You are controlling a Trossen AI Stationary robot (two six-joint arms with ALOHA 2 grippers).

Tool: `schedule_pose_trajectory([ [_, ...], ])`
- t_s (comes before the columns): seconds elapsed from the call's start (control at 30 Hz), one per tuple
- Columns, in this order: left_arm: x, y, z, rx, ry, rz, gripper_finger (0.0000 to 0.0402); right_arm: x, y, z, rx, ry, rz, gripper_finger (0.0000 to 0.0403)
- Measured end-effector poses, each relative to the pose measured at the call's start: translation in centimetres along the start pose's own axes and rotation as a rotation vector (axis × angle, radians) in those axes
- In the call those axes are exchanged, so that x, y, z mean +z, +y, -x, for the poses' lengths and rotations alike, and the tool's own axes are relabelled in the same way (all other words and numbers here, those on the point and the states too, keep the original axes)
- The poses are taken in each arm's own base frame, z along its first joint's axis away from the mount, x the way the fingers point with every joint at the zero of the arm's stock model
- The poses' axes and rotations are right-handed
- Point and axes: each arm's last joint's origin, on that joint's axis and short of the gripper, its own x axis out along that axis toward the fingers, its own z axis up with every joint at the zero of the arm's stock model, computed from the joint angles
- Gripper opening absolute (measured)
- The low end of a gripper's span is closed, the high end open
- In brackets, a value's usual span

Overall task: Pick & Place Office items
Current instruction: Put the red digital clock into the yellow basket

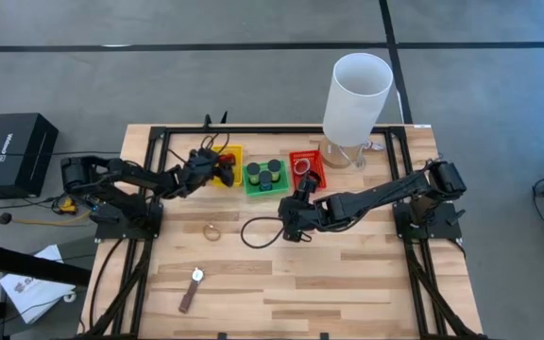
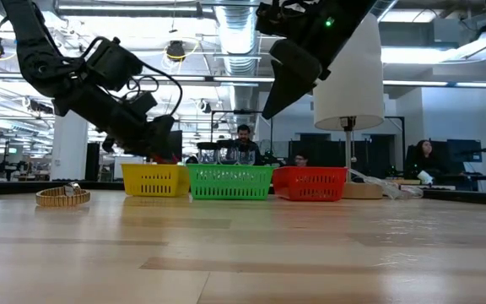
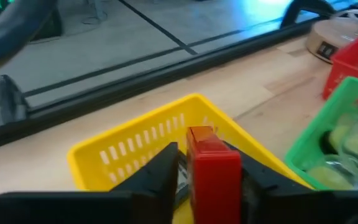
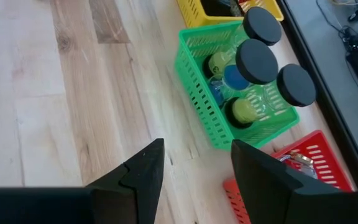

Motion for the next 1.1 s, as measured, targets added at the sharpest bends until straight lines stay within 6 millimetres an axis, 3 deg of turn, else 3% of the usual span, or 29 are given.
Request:
schedule_pose_trajectory([
  [0.1,-0.05,-0.15,0.00,-0.051,0.016,0.001,0.0079,-0.02,0.05,0.00,0.018,0.004,0.000,0.0177],
  [0.23,-0.08,-0.19,0.01,-0.065,0.022,-0.002,0.0086,-0.02,0.11,0.00,0.042,0.009,0.000,0.0177],
  [0.67,-0.33,0.24,0.00,0.048,0.023,-0.047,0.0245,-0.06,0.22,0.01,0.073,0.016,0.000,0.0177],
  [0.8,-0.59,0.05,0.01,-0.034,0.066,-0.056,0.0270,-0.06,0.21,0.01,0.074,0.017,0.001,0.0177],
  [0.93,-0.60,0.04,0.01,-0.036,0.068,-0.048,0.0260,-0.06,0.21,0.01,0.074,0.017,0.000,0.0177],
  [1.1,-0.59,0.05,0.01,-0.033,0.067,-0.046,0.0179,-0.07,0.26,0.01,0.092,0.021,0.001,0.0177],
])
